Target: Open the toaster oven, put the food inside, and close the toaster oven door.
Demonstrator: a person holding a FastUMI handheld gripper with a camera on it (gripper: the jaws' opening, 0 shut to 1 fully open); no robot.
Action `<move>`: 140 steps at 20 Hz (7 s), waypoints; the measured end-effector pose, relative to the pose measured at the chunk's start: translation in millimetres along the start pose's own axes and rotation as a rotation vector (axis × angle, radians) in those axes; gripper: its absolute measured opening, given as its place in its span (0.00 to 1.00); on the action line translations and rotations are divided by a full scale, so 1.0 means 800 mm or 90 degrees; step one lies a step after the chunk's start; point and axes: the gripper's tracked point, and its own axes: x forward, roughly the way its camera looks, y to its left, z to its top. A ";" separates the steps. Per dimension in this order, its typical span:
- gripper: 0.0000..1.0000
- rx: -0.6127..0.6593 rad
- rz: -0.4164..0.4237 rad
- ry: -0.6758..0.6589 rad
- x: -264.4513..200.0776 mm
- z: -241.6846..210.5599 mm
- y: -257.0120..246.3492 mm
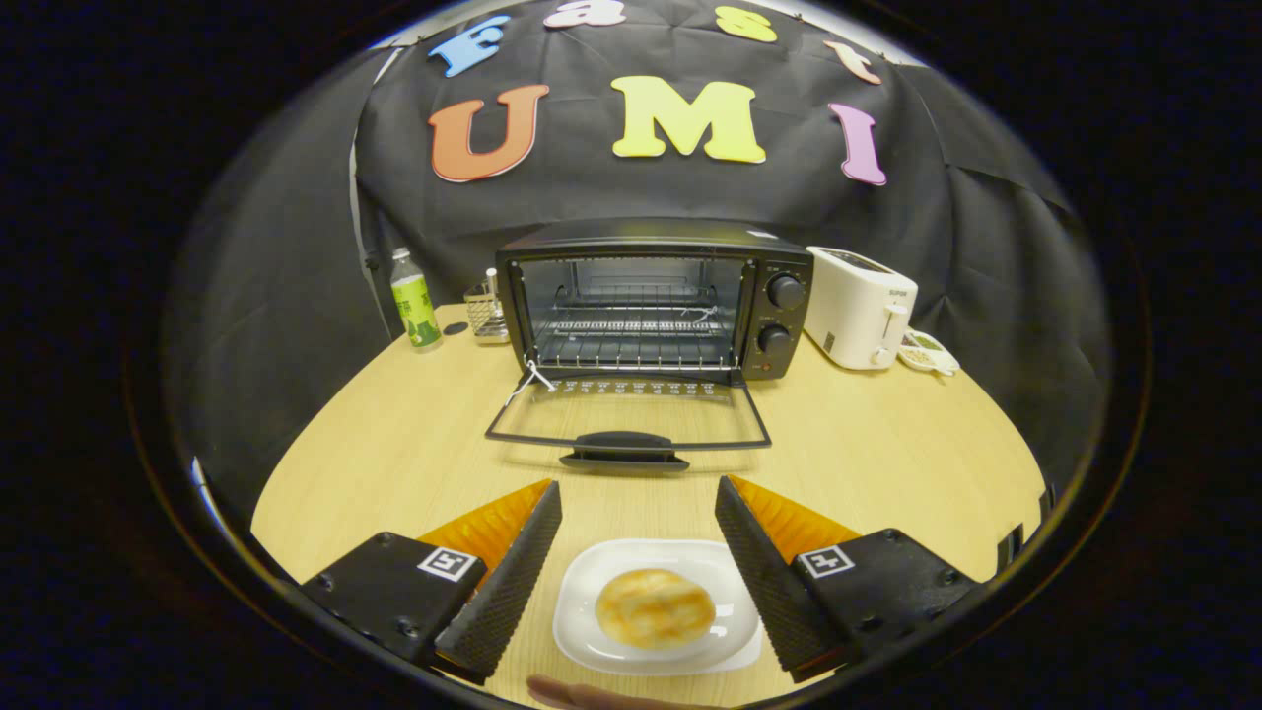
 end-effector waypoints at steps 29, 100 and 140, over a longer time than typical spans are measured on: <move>1.00 0.036 -0.034 -0.007 0.013 -0.139 -0.024; 0.86 0.296 0.102 -0.120 0.313 0.185 -0.007; 1.00 0.047 -0.002 0.140 0.112 0.016 0.027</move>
